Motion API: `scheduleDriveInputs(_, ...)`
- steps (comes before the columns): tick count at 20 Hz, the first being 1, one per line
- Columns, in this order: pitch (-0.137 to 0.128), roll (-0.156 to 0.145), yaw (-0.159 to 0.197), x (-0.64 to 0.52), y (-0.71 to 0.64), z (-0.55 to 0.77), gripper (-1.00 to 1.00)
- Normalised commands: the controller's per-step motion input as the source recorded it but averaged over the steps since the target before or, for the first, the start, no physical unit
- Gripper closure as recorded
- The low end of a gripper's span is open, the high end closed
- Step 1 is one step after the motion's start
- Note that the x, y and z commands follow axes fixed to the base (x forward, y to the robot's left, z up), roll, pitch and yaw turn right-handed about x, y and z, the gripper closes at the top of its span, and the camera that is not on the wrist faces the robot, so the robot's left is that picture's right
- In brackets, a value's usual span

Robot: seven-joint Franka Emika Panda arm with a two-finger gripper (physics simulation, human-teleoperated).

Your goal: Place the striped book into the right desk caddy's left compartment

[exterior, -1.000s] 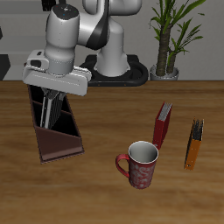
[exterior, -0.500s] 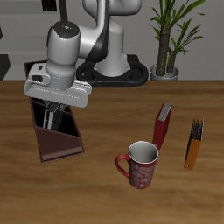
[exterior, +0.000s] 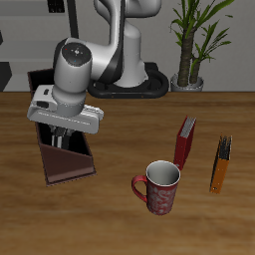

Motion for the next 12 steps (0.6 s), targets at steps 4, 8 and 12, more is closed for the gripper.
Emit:
scheduleDriveInputs(4, 0.202, -0.022, 0.063, 0.2, -0.03, -0.29, 1.0)
scheduleDriveInputs(8, 0.079, -0.032, 0.011, 0.08, -0.05, -0.13, 1.0)
scheduleDriveInputs(12, 0.016, -0.017, -0.016, -0.01, 0.04, 0.05, -1.0)
